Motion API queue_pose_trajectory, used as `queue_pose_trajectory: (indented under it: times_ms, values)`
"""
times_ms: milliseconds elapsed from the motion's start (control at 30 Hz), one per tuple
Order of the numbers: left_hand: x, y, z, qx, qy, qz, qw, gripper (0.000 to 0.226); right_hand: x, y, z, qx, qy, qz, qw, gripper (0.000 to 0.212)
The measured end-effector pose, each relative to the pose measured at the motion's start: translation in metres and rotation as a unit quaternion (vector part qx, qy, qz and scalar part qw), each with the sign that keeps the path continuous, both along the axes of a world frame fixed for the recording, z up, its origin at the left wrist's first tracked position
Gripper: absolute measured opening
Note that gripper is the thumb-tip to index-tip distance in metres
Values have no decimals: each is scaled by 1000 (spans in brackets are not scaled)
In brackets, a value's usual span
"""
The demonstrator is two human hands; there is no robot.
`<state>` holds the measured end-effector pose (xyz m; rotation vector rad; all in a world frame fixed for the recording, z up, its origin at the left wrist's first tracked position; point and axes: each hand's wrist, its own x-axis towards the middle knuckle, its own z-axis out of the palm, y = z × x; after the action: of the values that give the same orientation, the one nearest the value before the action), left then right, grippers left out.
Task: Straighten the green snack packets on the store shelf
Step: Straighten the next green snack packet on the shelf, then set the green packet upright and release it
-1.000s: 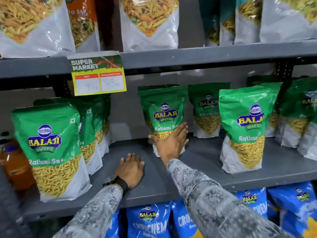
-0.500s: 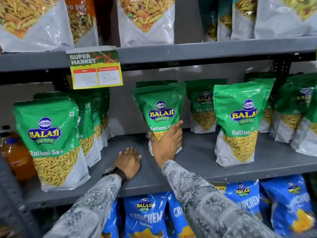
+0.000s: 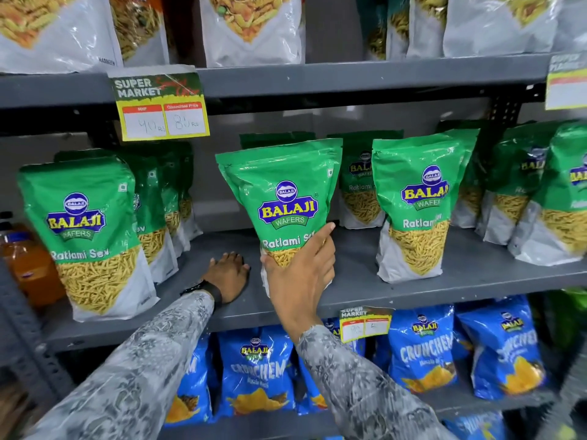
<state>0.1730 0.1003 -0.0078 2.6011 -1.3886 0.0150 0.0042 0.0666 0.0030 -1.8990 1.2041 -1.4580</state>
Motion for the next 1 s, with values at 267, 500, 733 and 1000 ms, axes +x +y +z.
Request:
queue_pose_trajectory:
  times_ms: [267, 500, 733, 1000]
  values:
    - [-1, 1, 1, 4, 4, 0, 1000, 50, -21, 24, -3, -8, -9, 5, 1000, 138]
    - [-2, 1, 2, 19, -9, -5, 1000, 52, -36, 24, 0, -5, -7, 41, 999, 145]
    - [-1, 0, 1, 7, -13, -1, 1000, 51, -87, 6, -19, 6, -67, 119, 991, 134]
    - [3, -1, -1, 20, -17, 2, 1000, 50, -73, 14, -19, -5, -72, 155, 985, 135]
